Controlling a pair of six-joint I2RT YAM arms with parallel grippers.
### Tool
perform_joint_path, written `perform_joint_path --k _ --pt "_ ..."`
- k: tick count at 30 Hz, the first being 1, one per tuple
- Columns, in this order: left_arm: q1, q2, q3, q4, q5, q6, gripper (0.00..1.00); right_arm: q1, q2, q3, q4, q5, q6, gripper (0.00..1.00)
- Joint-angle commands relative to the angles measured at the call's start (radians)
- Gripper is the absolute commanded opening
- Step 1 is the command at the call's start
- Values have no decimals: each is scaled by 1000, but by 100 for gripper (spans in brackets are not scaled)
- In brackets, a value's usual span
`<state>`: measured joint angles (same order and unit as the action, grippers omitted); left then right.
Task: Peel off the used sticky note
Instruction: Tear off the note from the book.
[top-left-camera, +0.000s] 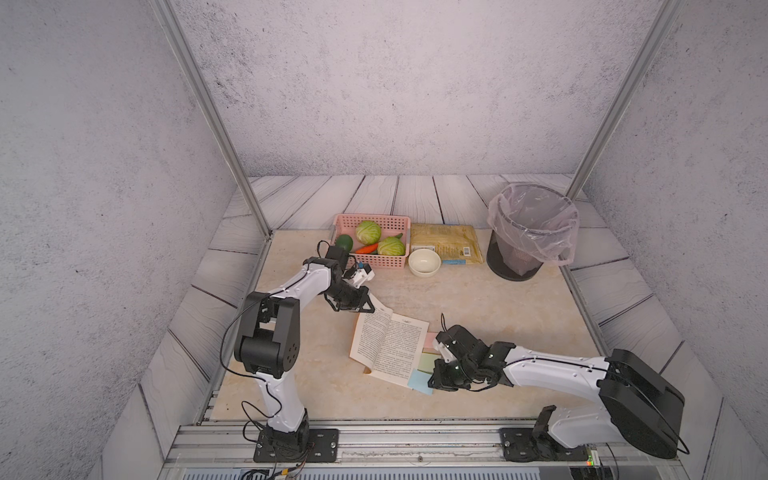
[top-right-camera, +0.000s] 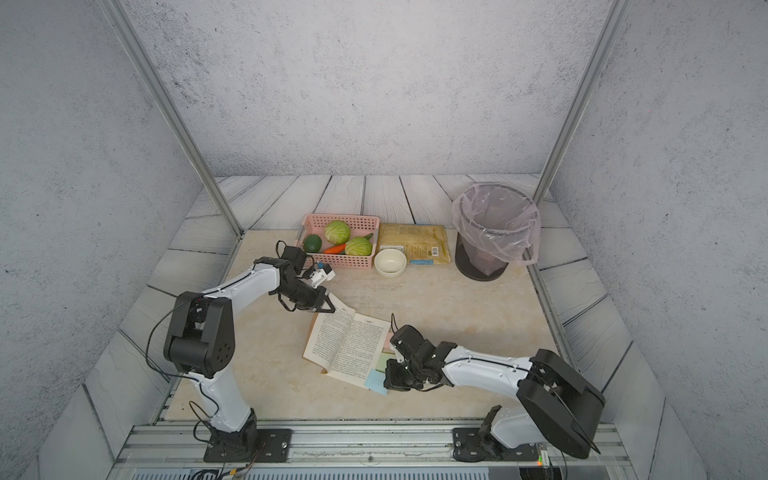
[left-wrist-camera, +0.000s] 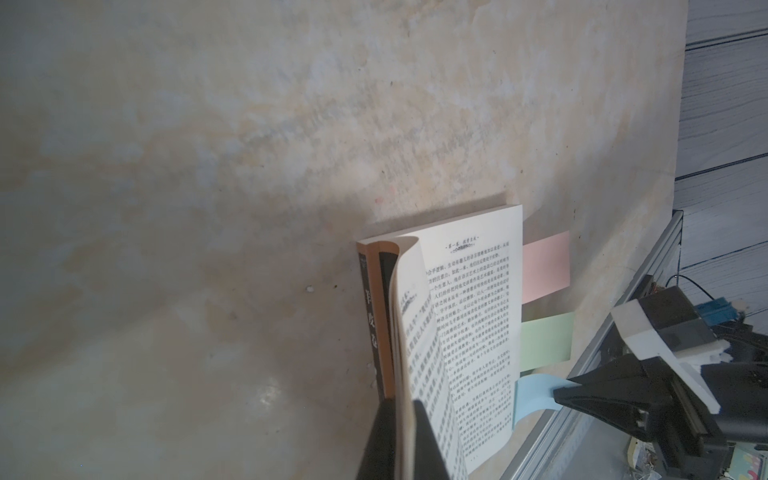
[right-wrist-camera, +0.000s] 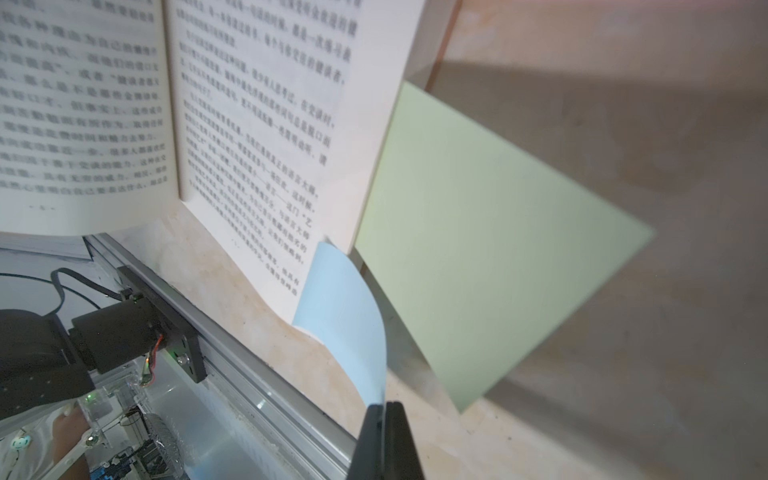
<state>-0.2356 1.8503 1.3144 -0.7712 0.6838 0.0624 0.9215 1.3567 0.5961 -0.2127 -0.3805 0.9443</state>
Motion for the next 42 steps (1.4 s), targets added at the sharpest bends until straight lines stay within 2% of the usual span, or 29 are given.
perform_joint_path --k 1,18,25,29,32,36,42 --pt "13 21 -5 0 -21 4 0 16 -27 34 -74 39 -27 0" --pt "18 34 -3 -1 -18 2 0 73 -102 89 -202 104 -127 0" --pt "18 33 -4 -2 -15 5 0 79 -309 131 -336 165 -170 0" --pt "18 32 -3 -2 -14 9 0 68 -398 225 -466 302 -177 0" --pt "19 30 -1 -10 -10 12 0 -31 -392 340 -577 309 -219 0" --pt "19 29 -1 -11 -7 15 0 -275 -332 546 -689 207 -318 0" --pt "19 33 -4 -7 -7 17 0 -553 -146 940 -819 219 -452 0"
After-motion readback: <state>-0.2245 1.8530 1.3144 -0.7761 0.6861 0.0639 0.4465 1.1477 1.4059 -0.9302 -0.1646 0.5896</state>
